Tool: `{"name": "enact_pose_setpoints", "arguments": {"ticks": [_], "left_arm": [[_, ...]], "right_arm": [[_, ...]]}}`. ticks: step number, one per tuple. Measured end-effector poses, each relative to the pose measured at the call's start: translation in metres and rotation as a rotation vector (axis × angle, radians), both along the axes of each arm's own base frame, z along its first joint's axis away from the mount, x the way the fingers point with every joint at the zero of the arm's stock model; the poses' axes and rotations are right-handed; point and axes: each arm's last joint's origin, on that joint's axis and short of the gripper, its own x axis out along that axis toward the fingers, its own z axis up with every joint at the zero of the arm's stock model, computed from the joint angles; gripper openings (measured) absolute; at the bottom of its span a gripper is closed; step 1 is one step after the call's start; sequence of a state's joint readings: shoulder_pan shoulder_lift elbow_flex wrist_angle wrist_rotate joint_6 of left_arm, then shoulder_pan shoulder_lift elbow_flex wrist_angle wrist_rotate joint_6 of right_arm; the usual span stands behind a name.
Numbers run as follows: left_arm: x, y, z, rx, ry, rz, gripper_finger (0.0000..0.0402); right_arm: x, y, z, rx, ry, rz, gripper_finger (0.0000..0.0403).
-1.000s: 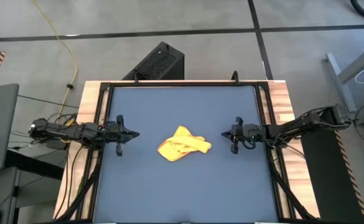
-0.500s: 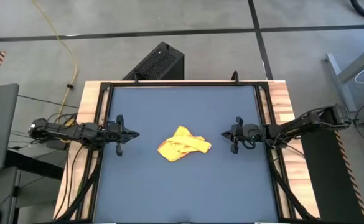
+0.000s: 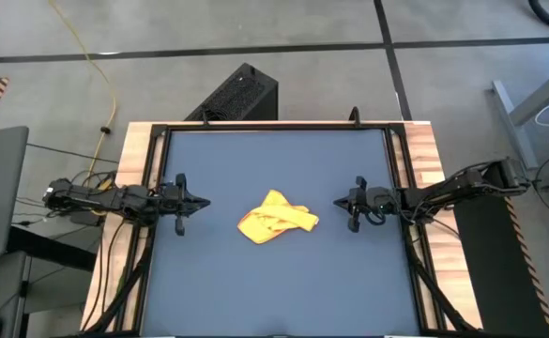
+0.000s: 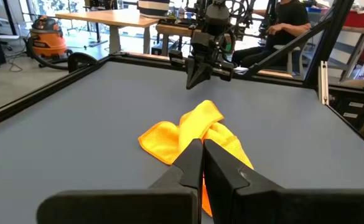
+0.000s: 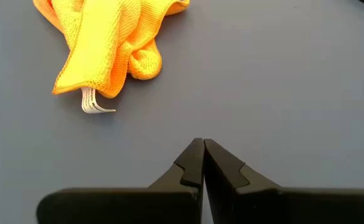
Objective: Roll towel
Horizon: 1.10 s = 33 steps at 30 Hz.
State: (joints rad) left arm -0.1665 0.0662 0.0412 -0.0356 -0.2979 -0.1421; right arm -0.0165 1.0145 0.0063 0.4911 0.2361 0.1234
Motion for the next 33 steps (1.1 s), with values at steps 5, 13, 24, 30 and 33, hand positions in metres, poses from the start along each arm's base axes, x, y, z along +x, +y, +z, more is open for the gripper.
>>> {"name": "enact_pose_setpoints", "arguments": {"ticks": [5, 13, 24, 30, 33], "left_arm": [[0.0000, 0.0000, 0.0000, 0.000, 0.000, 0.000, 0.0000], [0.0000, 0.0000, 0.0000, 0.000, 0.000, 0.000, 0.0000], [0.0000, 0.0000, -0.0001, 0.000, 0.000, 0.000, 0.0000], [0.0000, 0.0000, 0.0001, -0.105, -0.015, 0.007, 0.0000], [0.0000, 0.0009, 0.0010, -0.124, -0.033, 0.041, 0.0000]], "right_arm": [[0.0000, 0.0000, 0.0000, 0.000, 0.000, 0.000, 0.0038], [0.0001, 0.0000, 0.0001, 0.000, -0.001, 0.000, 0.0038], [0.0000, 0.0000, 0.0001, 0.000, 0.000, 0.000, 0.0038], [0.0011, -0.0004, 0.0019, -0.098, 0.007, 0.052, 0.0038], [0.0023, -0.0005, 0.0032, -0.109, 0.009, 0.057, 0.0038]]}}
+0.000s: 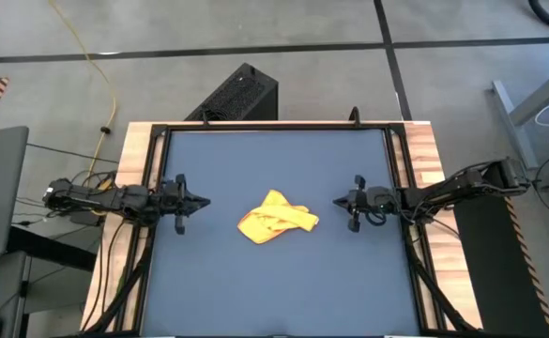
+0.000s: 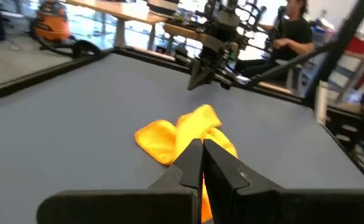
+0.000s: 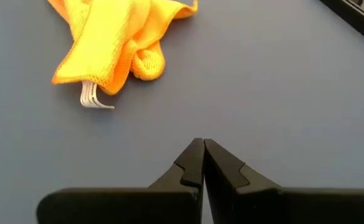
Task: Roll towel
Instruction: Roll the yellow microfiber cloth on the table
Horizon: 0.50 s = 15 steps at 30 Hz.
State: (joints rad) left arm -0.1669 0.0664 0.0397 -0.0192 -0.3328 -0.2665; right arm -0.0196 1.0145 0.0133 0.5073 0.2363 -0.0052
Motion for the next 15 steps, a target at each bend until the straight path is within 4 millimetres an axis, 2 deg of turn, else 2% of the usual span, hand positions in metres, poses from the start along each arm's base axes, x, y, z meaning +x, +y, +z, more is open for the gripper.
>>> {"name": "enact_pose_setpoints", "arguments": {"ticks": [4, 8, 12, 15], "left_arm": [[-0.001, 0.004, 0.003, 0.026, -0.026, 0.135, 0.0000], [-0.002, 0.007, 0.003, -0.006, -0.034, 0.257, 0.0000], [-0.002, 0.007, 0.003, -0.002, -0.037, 0.239, 0.0000], [-0.001, 0.006, 0.007, -0.013, -0.077, 0.206, 0.0000]], "right_arm": [[0.006, -0.002, 0.009, 0.058, -0.067, -0.073, 0.0038], [0.022, -0.004, 0.033, 0.112, -0.199, -0.096, 0.0038], [0.041, -0.004, 0.064, 0.127, -0.298, -0.075, 0.0038], [0.058, 0.001, 0.088, 0.188, -0.354, 0.048, 0.0038]]}}
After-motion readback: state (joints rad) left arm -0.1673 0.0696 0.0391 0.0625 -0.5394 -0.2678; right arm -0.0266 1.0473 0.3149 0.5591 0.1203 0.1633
